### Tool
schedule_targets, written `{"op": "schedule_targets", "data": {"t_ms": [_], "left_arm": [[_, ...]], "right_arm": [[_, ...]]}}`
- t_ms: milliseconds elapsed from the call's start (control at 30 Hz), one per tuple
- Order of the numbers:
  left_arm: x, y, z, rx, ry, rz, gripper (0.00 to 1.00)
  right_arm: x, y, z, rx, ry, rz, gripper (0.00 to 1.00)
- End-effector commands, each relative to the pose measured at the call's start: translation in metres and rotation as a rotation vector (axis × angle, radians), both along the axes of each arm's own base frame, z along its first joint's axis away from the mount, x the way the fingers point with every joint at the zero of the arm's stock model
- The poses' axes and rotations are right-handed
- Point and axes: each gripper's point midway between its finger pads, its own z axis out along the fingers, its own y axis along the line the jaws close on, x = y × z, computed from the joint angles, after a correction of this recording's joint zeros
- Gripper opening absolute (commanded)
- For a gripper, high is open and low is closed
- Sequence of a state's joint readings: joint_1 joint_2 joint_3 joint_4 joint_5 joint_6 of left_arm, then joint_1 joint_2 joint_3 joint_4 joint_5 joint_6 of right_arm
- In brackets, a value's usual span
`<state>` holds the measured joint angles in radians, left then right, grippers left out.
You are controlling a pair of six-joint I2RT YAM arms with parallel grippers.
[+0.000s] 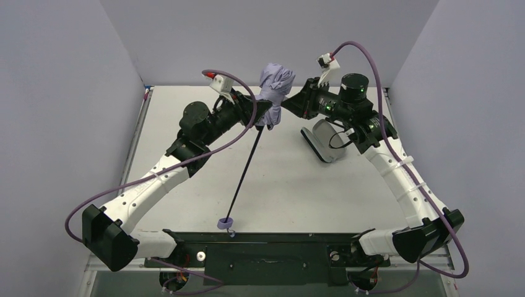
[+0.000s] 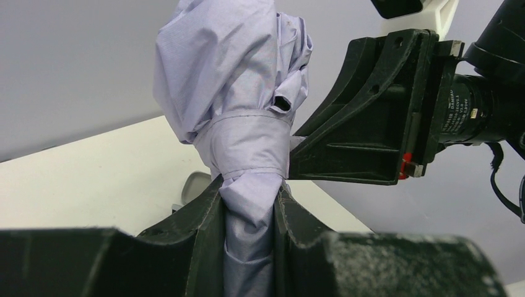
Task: Open the umbrella
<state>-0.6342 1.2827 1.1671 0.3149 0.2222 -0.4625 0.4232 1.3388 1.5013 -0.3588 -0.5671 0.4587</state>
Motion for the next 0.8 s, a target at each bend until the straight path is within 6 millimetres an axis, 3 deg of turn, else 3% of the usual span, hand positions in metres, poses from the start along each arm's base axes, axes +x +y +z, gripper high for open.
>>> {"op": "schedule_targets", "data": {"t_ms": [0,200,400,500,567,600,633,700,767], "left_arm": [[-0.023,0.002,0.06,-0.09,-0.161,-0.05,0.0],[-0.028,0.002,0.064,-0.099,-0.167,-0.072,0.0],[-0.04,0.003,0.078,-0.155,-0.168,-0.129,0.0],[-0.041,0.003,0.082,-0.173,-0.159,-0.138,0.0],[-0.037,0.006,0.084,-0.181,-0.15,-0.117,0.0],[-0.034,0.009,0.085,-0.186,-0.146,-0.103,0.0],[-0.029,0.012,0.086,-0.198,-0.135,-0.08,0.0],[-0.017,0.019,0.087,-0.218,-0.11,-0.028,0.0],[-0.005,0.028,0.089,-0.245,-0.085,0.036,0.0]], "right_arm": [[0.002,0.002,-0.003,-0.015,-0.019,0.007,0.02],[0.019,-0.014,-0.01,-0.039,-0.035,-0.07,0.0],[0.048,-0.062,-0.065,-0.327,-0.082,-0.269,0.0],[0.051,-0.068,-0.074,-0.374,-0.098,-0.26,0.0],[0.045,-0.057,-0.067,-0.325,-0.094,-0.19,0.01],[0.039,-0.049,-0.06,-0.286,-0.087,-0.141,0.11],[0.036,-0.047,-0.057,-0.272,-0.085,-0.126,0.33],[0.028,-0.046,-0.049,-0.246,-0.087,-0.11,0.58],[0.021,-0.049,-0.048,-0.239,-0.091,-0.109,0.68]]}}
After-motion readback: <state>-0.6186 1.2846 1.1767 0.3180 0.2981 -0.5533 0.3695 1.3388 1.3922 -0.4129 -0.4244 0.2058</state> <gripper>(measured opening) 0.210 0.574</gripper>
